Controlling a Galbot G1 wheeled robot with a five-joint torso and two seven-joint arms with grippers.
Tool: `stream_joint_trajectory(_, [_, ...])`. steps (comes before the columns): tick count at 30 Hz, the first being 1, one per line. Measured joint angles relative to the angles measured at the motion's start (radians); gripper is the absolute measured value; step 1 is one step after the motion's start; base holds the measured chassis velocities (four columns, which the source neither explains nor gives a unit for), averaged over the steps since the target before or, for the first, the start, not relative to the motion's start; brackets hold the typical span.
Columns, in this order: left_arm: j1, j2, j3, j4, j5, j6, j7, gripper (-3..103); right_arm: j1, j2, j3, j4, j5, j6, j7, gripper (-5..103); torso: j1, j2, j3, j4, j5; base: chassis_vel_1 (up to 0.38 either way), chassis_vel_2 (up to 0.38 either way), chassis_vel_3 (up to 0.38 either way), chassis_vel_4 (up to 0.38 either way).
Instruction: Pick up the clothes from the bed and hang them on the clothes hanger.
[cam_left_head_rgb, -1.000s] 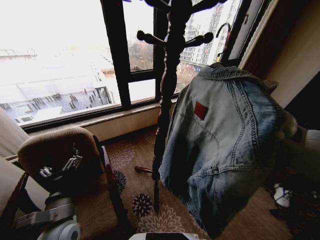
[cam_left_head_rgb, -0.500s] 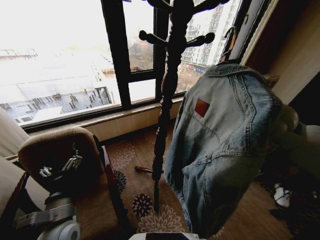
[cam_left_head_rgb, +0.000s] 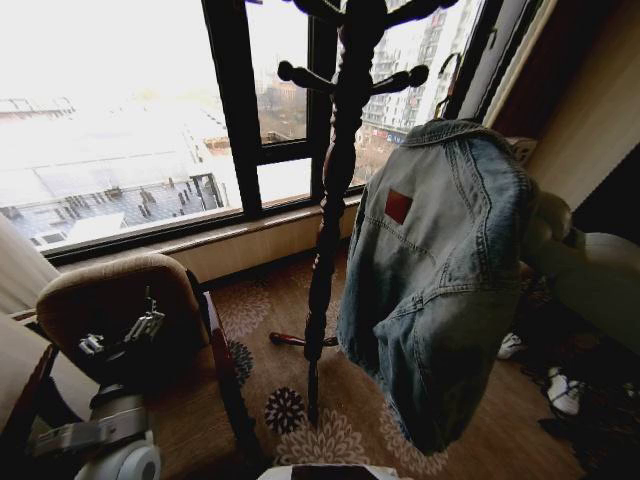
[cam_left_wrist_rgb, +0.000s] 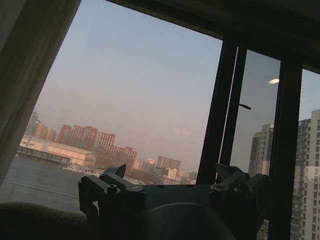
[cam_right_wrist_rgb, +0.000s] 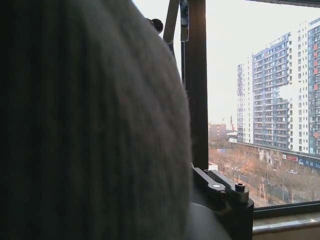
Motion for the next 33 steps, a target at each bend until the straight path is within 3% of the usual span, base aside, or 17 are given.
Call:
stream_joint_trajectory(11, [-0.007,-0.001,0.0,0.006,0.0,-0.002,0.001,100,0.062,0.038,-0.07,0.057,0.014,-0.024,0.047,21,0.0,0.0,0.0,-0.0002,0.0001,0.0,0.0,0.0,0.0])
stream_joint_trajectory(33, [-0.004,0.003,-0.001,0.004,-0.002,-0.005,0.003,100,0.132,0.045,-0.13,0.038,0.044,-0.03,0.046,21,0.0,0.0,0.0,0.0,0.0,0.0,0.0,0.0,0.0])
